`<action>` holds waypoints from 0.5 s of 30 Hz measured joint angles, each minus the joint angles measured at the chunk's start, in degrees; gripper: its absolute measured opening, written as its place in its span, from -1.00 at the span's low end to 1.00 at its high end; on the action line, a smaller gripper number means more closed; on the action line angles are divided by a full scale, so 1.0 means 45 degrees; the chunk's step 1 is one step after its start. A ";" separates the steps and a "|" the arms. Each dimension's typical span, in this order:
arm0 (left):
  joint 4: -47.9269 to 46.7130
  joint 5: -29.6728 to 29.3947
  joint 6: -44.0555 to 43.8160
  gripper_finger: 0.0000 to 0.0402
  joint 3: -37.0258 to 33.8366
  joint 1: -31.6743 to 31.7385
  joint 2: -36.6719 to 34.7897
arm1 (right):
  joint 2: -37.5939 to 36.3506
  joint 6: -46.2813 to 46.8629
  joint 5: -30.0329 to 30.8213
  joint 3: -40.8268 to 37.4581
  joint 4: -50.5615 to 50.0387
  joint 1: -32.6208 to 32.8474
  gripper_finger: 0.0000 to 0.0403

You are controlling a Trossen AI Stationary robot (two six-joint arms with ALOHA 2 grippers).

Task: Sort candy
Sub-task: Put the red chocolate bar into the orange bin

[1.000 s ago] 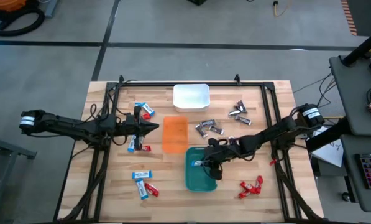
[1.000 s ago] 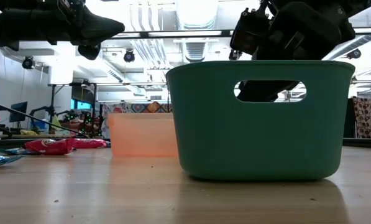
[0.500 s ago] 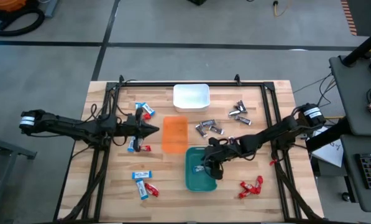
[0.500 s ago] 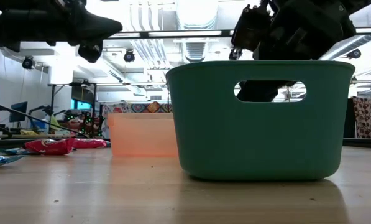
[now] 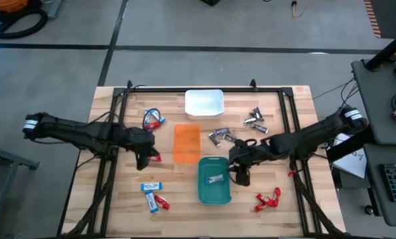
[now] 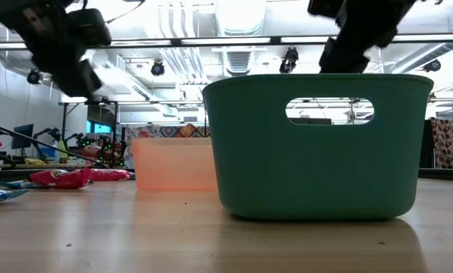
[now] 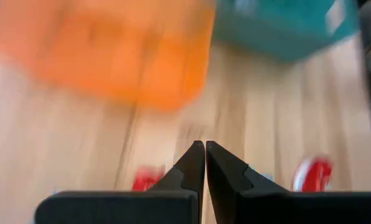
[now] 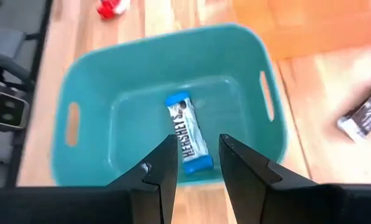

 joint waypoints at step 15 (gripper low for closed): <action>-0.2219 -0.0298 0.0730 -0.80 0.0376 -0.1565 0.2669 | -0.1589 -0.0092 0.0335 -0.0029 -0.0872 -0.0010 -0.32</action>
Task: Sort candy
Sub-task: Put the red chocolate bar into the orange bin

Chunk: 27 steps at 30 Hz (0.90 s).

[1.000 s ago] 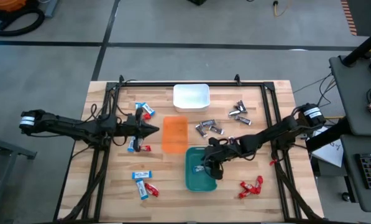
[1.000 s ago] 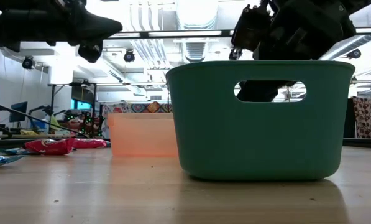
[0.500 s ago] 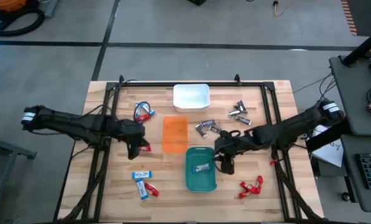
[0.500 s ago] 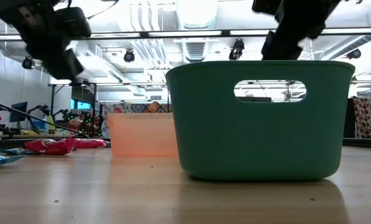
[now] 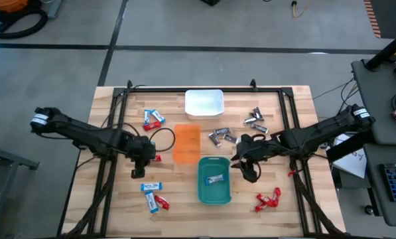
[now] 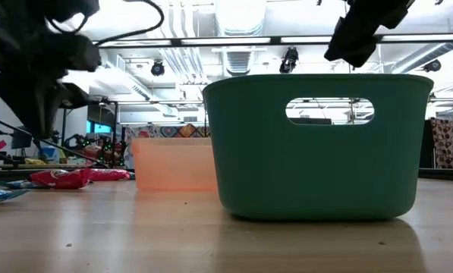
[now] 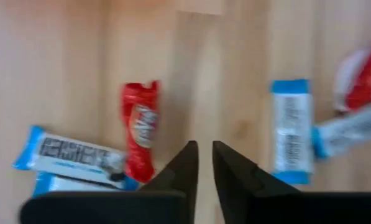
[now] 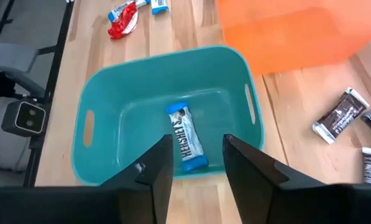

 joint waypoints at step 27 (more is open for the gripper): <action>0.1140 -0.2490 -0.0847 -0.32 -0.0362 0.0000 0.3740 | 0.0015 -0.0007 0.0403 -0.0005 -0.0580 0.0005 -0.24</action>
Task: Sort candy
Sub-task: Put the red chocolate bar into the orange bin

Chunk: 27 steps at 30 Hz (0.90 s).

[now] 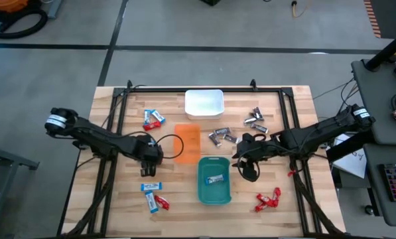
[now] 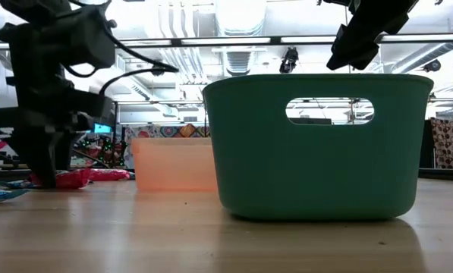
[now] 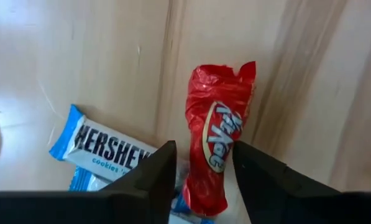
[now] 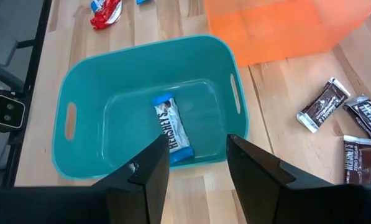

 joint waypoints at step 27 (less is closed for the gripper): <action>0.1316 0.0195 0.3172 -0.91 0.2237 0.0069 -0.1635 | 0.0015 -0.0152 0.0017 -0.0005 -0.0250 0.0000 -0.24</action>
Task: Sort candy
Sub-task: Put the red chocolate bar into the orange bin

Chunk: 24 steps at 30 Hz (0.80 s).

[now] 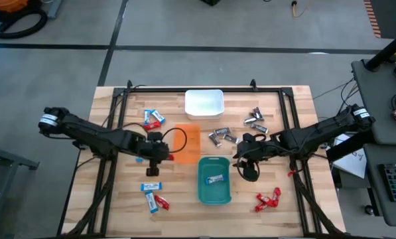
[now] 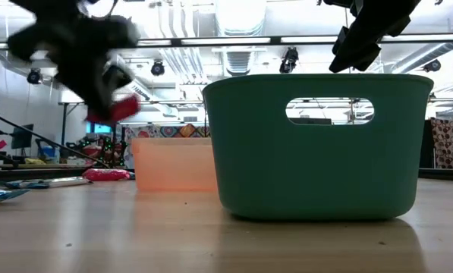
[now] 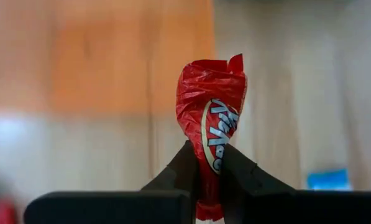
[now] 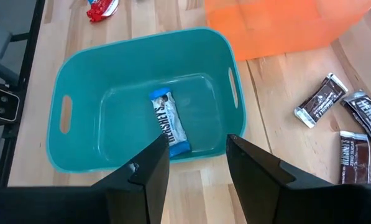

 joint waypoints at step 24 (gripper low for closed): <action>0.4440 -0.0054 0.3502 -0.91 0.1059 0.3573 0.2583 | 0.0000 0.0837 0.0189 -0.0005 -0.0115 0.0000 -0.24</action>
